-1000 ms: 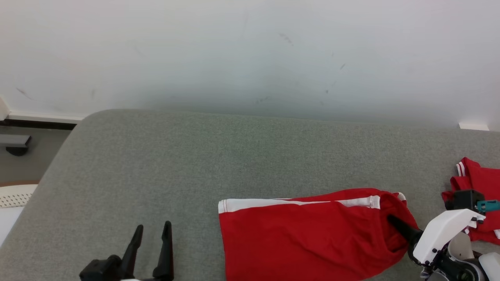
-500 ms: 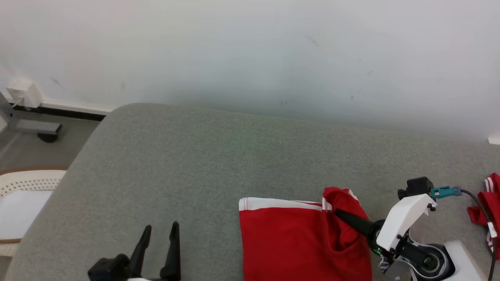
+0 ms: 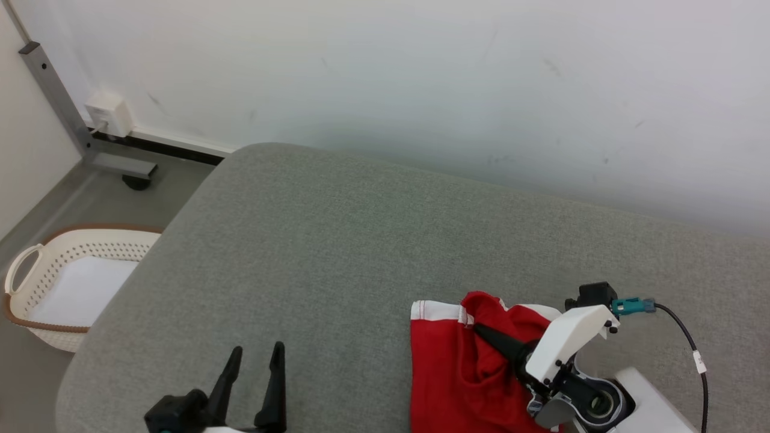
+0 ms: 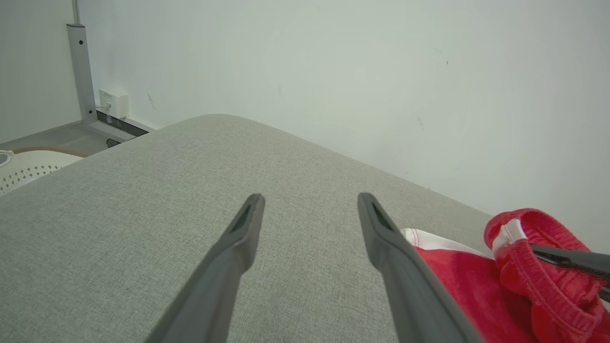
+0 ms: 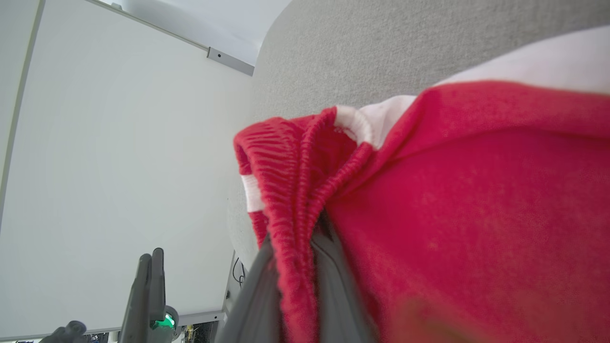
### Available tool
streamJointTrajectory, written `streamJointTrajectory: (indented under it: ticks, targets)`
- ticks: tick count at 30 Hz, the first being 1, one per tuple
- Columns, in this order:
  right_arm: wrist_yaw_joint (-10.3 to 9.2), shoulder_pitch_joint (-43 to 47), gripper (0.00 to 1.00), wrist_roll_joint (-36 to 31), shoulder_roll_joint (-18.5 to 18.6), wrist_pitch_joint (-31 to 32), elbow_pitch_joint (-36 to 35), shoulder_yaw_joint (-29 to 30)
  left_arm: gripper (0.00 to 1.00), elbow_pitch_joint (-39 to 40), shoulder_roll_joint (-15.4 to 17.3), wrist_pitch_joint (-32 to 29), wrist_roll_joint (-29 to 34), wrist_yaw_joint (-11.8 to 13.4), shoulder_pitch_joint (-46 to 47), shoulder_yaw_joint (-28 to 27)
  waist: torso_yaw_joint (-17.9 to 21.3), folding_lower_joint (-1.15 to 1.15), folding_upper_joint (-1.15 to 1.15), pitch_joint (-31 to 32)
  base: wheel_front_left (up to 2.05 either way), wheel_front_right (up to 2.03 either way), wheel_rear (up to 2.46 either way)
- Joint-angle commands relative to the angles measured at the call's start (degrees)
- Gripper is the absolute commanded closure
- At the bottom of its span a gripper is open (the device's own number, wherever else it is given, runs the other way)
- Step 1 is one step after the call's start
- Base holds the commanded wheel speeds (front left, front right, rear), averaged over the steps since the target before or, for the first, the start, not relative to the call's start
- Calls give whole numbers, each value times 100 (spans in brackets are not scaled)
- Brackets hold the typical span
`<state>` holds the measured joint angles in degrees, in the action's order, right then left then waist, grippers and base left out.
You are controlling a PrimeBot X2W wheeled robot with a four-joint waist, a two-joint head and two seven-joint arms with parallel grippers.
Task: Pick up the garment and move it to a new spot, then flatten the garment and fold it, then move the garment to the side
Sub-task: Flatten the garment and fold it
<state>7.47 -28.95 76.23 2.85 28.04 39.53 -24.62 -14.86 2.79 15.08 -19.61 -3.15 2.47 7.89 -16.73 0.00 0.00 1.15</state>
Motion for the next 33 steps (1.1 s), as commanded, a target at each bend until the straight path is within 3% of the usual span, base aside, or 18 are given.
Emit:
streamJointTrajectory:
  ticks: [1, 2, 4, 5, 12, 17, 22, 33]
  targets:
    - [1, -205, 100, 257, 13, -211, 202, -266, 0, -16, 22, 8, -68, 6, 67, 2, -36, 0, 0, -17, 0, 0, 0]
    - [1, -303, 100, 405, 14, -353, 354, -440, 0, -20, 23, 8, -70, 6, 74, 6, -46, 0, 0, -20, 0, 0, 0]
    - [1, -488, 25, 674, 10, -573, 613, -809, 0, -34, 23, 8, -73, 12, 77, 10, -58, 0, 0, -21, 0, 0, 0]
    - [1, -556, 0, 860, 10, -643, 717, -989, 0, -41, 22, 8, -76, 16, 76, 16, -59, 0, 0, -17, 0, 0, 0]
    - [1, -946, 0, 1994, 13, -1056, 847, -2057, 0, -55, 23, 8, -57, 19, 62, 0, 42, 0, 0, 50, 0, 0, 0]
    - [1, -1227, 0, 2220, 12, -1464, 664, -2394, 0, 9, 23, 8, 22, 11, 27, -102, 227, 0, 0, 75, 0, 0, 0]
    - [1, -1370, 0, 1949, 303, -2029, 169, -2257, 0, 139, 22, 8, 77, 7, -26, -231, 497, 0, 0, 110, 0, 0, 0]
    - [1, -824, 0, 210, 1808, -4076, -1311, -2160, 0, 366, 23, 8, 319, -14, 43, -535, 1121, 0, 0, 105, 0, 0, 0]
